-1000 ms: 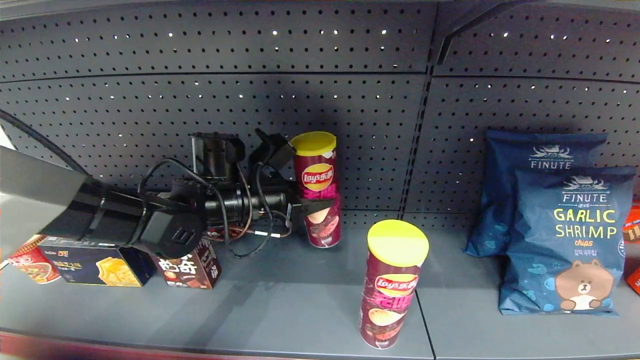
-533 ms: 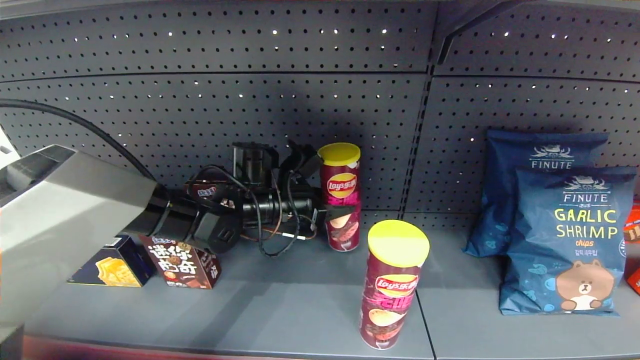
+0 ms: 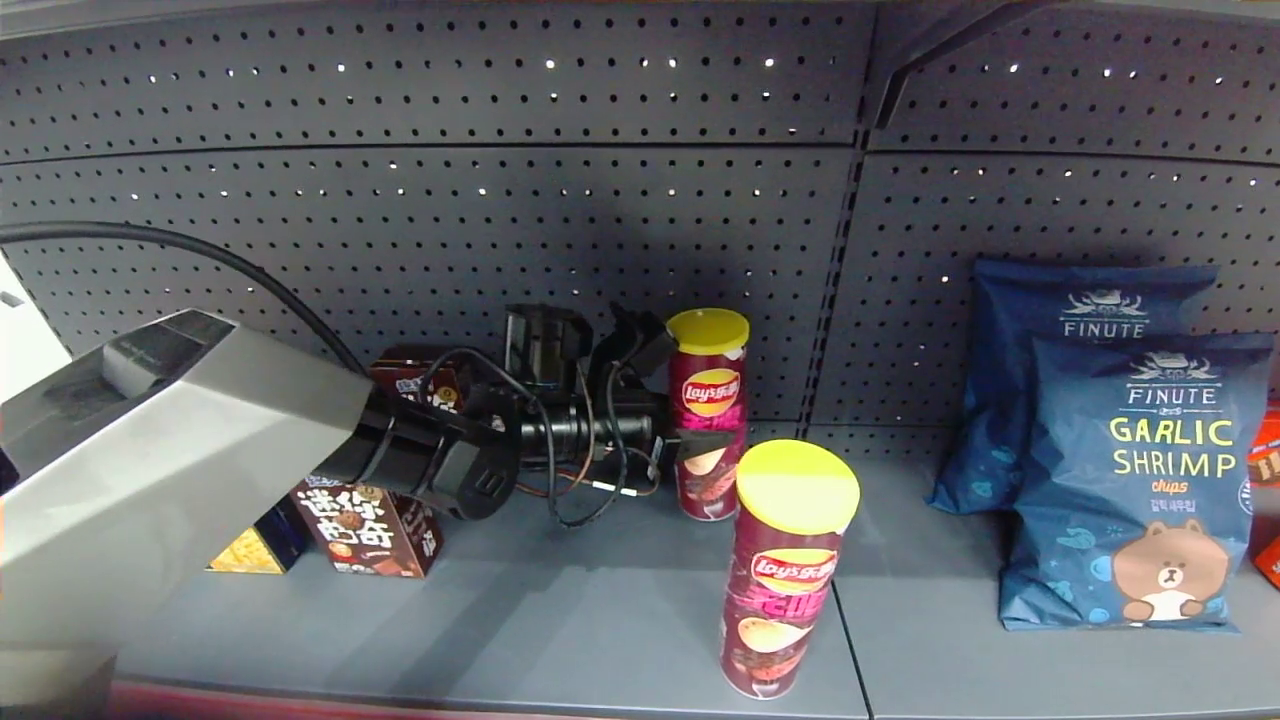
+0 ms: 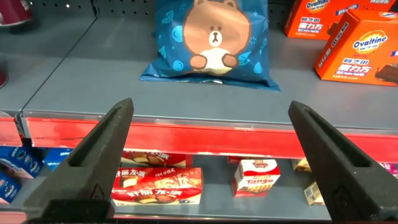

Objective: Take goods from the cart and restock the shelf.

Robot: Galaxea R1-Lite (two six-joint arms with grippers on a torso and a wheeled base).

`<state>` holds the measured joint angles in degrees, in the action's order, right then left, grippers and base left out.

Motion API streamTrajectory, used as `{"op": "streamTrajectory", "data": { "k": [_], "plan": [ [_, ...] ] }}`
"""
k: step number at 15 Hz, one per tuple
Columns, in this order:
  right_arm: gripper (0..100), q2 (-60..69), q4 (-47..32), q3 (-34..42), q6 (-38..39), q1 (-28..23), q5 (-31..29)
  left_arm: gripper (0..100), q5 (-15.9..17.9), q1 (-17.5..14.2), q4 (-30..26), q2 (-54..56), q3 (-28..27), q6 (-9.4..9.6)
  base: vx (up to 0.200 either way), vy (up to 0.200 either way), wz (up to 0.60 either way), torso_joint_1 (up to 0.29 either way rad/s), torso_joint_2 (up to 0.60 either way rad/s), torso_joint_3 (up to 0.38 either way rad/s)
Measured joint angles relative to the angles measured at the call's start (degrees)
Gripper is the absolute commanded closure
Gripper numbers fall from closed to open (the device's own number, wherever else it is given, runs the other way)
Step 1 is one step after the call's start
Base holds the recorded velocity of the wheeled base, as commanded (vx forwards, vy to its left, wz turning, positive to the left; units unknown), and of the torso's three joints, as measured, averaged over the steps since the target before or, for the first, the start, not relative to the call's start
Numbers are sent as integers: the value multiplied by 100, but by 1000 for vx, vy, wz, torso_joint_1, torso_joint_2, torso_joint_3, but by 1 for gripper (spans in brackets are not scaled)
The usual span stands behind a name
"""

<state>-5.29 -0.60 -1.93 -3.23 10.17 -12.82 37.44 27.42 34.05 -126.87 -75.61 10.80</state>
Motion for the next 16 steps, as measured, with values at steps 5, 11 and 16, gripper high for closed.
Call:
{"op": "streamTrajectory", "data": {
  "k": [5,11,16],
  "plan": [
    [0,-2,-2,0,-7,0,-1,100,-2,69,0,-149,-57,6,0,0,0,0,0,0],
    [0,-7,-2,0,-2,0,-1,0,-5,196,7,-340,-271,6,0,0,0,0,0,0],
    [0,-9,-2,0,0,0,-1,0,-5,212,52,-356,-226,9,0,0,0,0,0,0]
  ]
}}
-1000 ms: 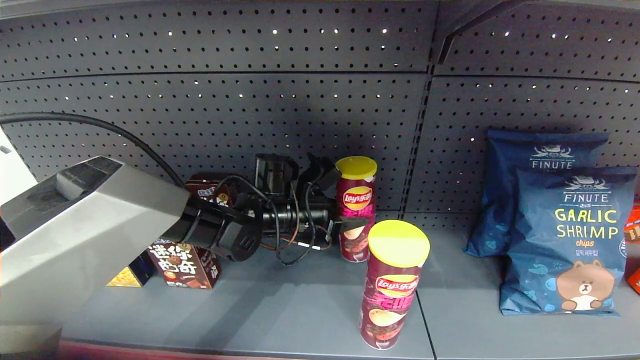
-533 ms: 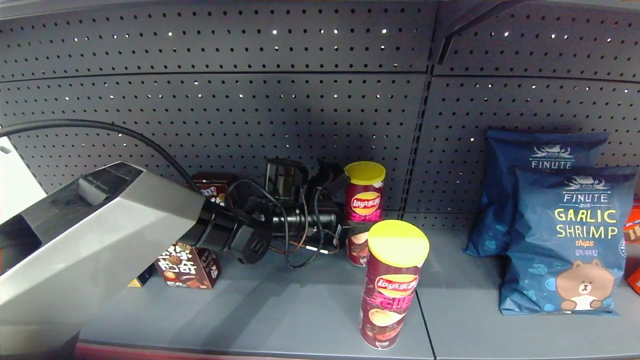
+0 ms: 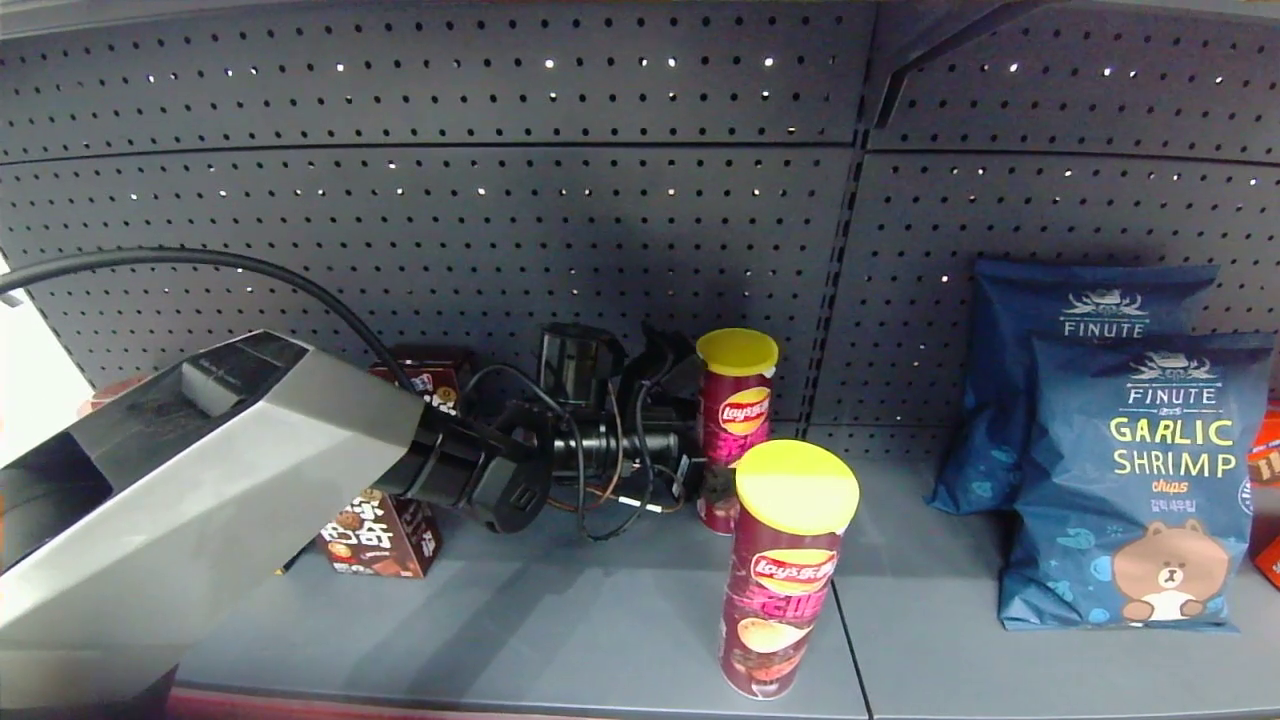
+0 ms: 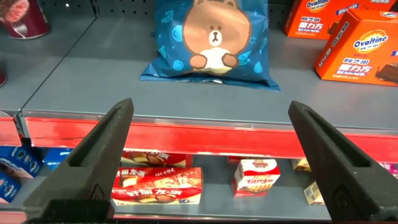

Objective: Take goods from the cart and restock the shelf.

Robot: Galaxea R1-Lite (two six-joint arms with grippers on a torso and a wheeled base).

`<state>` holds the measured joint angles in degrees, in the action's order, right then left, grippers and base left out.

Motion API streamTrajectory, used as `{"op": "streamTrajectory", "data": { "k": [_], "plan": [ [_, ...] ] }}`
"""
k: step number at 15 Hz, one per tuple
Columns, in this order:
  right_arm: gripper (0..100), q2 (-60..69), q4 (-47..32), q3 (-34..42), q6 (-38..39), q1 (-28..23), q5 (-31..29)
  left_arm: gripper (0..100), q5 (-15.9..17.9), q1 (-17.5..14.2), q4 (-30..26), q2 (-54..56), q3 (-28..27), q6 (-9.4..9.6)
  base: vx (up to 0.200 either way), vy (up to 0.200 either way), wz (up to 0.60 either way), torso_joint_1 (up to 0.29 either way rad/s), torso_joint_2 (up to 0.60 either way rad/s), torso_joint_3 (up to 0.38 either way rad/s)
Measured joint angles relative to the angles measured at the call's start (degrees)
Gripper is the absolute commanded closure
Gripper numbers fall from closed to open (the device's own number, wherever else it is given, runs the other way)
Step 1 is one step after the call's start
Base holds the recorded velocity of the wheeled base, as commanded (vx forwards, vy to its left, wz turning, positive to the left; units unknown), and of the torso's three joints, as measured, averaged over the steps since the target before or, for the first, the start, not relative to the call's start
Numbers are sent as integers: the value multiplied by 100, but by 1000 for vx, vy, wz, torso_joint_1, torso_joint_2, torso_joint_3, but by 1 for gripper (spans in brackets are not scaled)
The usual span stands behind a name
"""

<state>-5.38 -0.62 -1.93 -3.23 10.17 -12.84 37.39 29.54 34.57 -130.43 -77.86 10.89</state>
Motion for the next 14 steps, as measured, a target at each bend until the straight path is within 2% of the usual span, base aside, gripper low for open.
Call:
{"op": "streamTrajectory", "data": {
  "k": [2,5,8,11,14],
  "plan": [
    [0,-2,0,0,9,-2,-7,0,-9,-7,23,151,162,2,0,0,0,0,0,0],
    [0,-2,2,0,1,0,-7,0,-22,-11,260,567,736,2,0,0,0,0,0,0],
    [0,-2,0,0,11,0,12,0,-116,-55,735,1211,1858,0,0,0,0,0,0,0],
    [0,-2,5,0,33,0,33,0,-351,-173,1148,2055,3060,-16,0,0,0,0,0,0],
    [0,-230,-16,-265,-89,20,510,0,-1015,-239,1154,2973,3832,-84,0,0,0,0,0,0]
  ]
}}
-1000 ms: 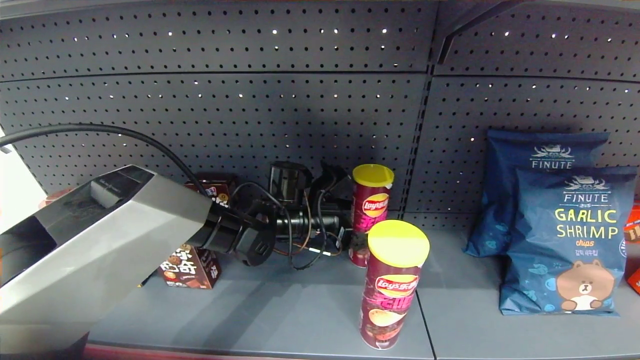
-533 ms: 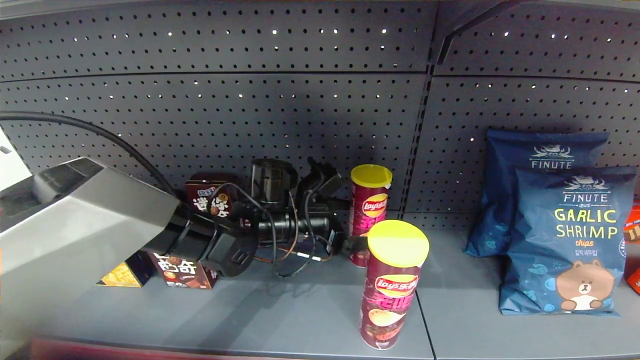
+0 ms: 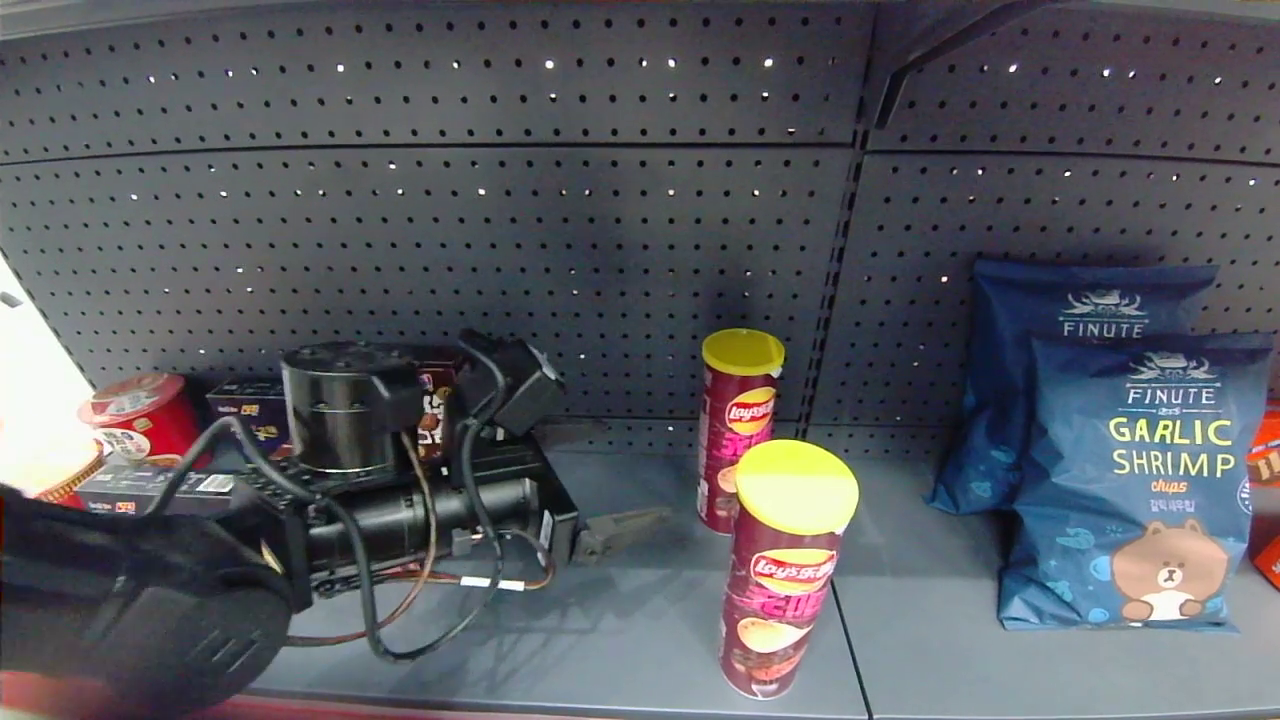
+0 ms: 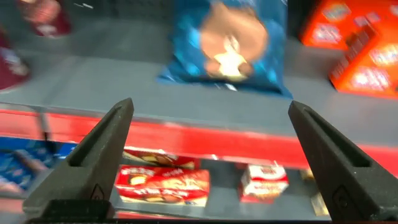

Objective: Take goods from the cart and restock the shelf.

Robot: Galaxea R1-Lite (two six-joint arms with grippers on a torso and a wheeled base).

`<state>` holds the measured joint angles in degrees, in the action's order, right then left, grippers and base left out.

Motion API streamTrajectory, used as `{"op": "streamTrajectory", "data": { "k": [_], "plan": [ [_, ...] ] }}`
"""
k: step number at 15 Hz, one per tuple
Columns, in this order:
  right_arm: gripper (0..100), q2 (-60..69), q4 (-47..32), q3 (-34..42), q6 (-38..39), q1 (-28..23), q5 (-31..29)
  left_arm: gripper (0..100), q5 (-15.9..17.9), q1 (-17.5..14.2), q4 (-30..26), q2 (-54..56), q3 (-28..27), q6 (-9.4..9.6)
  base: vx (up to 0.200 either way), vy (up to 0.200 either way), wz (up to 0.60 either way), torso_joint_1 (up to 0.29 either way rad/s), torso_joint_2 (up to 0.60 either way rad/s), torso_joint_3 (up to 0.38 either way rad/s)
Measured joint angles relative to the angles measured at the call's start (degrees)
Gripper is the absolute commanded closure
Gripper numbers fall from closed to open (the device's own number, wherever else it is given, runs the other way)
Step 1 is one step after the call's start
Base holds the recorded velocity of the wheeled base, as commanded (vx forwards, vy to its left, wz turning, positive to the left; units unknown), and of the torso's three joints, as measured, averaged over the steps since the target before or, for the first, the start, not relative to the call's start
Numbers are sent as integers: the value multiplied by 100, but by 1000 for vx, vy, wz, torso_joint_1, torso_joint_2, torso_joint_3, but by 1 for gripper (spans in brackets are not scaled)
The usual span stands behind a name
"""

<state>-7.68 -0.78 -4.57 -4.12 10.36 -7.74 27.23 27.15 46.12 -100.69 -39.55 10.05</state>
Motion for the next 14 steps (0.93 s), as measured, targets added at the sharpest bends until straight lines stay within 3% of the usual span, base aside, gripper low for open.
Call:
{"op": "streamTrajectory", "data": {
  "k": [3,6,9,12,14],
  "plan": [
    [0,-1025,151,-789,45,63,518,0,-699,22,-356,813,490,-41,0,0,0,0,0,0],
    [0,-2417,630,-1419,21,407,774,0,-1465,239,-574,1285,739,-41,0,0,0,0,0,0],
    [0,-3840,1178,-1631,112,1141,361,0,-1632,325,-539,1459,957,-41,0,0,0,0,0,0],
    [0,-5062,1815,-1615,819,2420,-452,0,-1637,330,-521,1514,1083,-44,0,0,0,0,0,0],
    [0,-5665,1986,-1574,1112,3004,-695,0,-1635,302,-512,1520,1097,-45,0,0,0,0,0,0]
  ]
}}
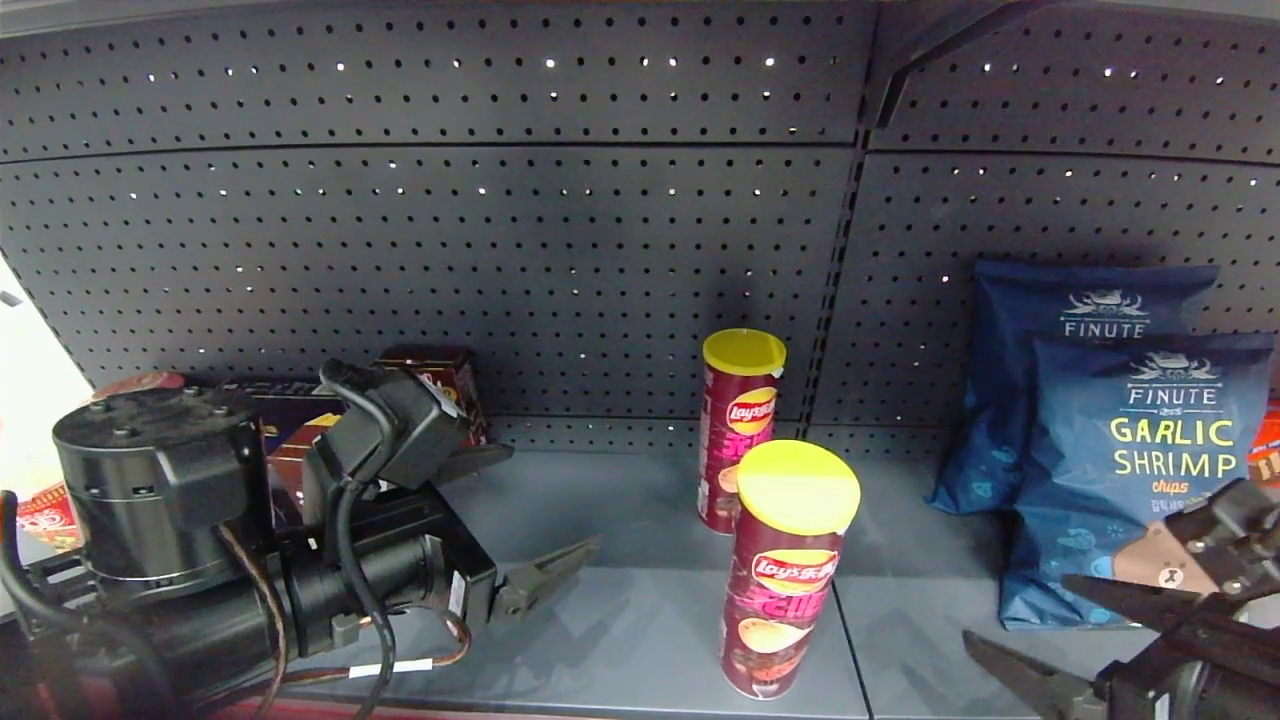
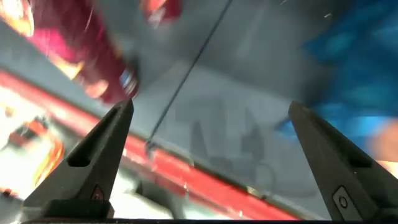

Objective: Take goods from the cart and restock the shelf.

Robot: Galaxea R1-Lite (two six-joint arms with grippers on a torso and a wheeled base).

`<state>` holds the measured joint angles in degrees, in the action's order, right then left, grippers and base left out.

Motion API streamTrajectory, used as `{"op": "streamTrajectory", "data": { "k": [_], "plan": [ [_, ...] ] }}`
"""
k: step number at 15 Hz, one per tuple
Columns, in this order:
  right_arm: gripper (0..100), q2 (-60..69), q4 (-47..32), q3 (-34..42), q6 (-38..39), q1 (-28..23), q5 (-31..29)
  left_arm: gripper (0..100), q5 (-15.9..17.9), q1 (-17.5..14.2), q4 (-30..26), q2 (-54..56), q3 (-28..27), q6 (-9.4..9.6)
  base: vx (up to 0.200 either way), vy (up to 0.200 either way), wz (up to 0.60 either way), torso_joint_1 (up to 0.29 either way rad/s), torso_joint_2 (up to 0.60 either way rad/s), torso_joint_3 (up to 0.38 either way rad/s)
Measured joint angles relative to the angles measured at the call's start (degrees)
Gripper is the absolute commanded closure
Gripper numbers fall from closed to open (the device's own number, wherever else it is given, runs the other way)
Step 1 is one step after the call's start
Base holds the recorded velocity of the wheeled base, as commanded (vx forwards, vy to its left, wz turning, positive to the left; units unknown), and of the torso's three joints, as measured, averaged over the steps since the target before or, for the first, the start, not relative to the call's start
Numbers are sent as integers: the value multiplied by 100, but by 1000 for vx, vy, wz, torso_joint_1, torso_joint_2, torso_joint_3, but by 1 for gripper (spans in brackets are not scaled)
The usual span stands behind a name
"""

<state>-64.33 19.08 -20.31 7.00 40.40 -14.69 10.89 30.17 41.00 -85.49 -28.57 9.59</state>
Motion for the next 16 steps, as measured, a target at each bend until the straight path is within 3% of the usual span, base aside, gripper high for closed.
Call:
{"op": "streamTrajectory", "data": {
  "k": [6,16],
  "plan": [
    [0,-984,44,-61,-5,375,95,0,20,-10,20,-113,-59,15,0,0,0,0,0,0],
    [0,-2177,108,-1042,-5,249,27,0,24,-20,22,-201,-34,9,0,0,0,0,0,0]
  ]
}}
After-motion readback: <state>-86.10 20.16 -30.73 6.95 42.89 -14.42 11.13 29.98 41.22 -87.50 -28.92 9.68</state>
